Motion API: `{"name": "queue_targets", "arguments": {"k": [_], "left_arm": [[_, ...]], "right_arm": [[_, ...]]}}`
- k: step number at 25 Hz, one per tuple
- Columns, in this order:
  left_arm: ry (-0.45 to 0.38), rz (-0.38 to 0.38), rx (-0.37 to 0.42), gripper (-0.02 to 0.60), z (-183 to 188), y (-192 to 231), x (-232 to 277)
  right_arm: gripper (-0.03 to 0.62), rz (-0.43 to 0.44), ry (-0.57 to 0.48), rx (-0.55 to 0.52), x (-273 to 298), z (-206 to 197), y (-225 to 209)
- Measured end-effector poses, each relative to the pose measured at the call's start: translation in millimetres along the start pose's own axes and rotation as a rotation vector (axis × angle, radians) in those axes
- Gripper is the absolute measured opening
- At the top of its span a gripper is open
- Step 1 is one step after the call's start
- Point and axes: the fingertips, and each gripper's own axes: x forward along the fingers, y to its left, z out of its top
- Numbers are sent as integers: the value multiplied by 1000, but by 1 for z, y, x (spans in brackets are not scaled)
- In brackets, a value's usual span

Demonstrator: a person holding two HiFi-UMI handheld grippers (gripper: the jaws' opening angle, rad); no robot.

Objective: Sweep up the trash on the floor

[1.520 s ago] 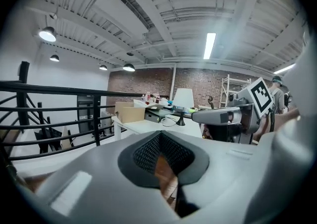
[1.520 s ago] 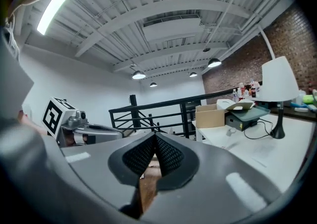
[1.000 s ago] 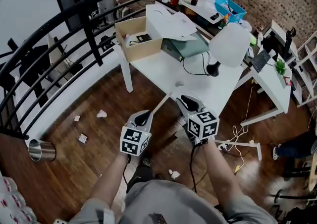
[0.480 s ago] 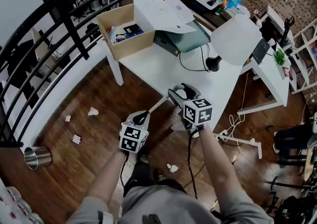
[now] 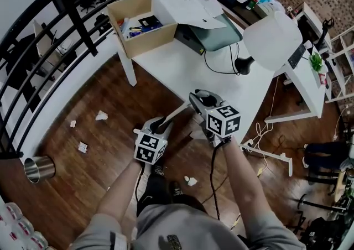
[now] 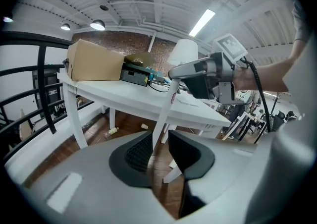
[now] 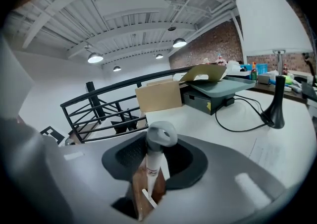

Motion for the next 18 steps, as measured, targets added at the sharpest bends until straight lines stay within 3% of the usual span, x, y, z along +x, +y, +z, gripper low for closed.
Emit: {"name": "queue_targets", "arguments": {"k": [8,14,18], "left_arm": [[12,48,-41,106,-28,7,-17],[28,81,-58,110,-50,4,-32],[24,74,-31,164,-56,-15,-36]], "right_arm": [[98,148,12,-68,-4,8,62],[97,175,21,-150,-14,13,106],[97,184,-1,-202,-45,22,130]]}}
